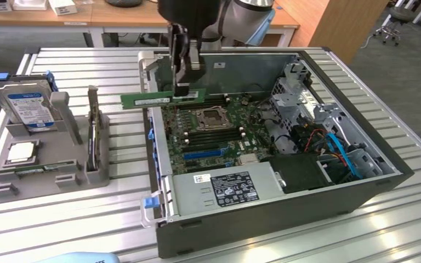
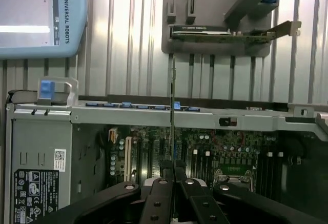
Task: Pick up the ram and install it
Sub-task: 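Pick up the ram and move it above insertion slot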
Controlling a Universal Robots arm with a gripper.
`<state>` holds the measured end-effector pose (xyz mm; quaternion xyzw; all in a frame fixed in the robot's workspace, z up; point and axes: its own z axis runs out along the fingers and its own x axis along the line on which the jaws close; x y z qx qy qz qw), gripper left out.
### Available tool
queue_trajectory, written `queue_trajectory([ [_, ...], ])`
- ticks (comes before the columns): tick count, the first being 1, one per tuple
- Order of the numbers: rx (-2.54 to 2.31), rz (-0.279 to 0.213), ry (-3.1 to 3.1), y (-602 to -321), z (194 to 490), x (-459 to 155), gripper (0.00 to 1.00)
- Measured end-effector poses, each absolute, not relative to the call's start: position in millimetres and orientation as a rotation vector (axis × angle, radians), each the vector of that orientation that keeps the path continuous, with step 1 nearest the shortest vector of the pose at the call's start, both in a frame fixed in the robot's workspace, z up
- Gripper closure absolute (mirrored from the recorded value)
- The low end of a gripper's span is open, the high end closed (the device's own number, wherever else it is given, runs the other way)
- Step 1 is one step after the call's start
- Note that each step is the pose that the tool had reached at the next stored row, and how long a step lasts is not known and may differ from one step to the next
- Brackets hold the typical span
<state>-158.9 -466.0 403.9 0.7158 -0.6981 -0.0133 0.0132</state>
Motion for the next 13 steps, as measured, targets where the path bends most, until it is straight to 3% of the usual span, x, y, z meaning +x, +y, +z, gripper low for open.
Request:
queue_trajectory([
  [13,2.230,-0.041,-2.175,-466.1,404.0,-115.4,0.89],
])
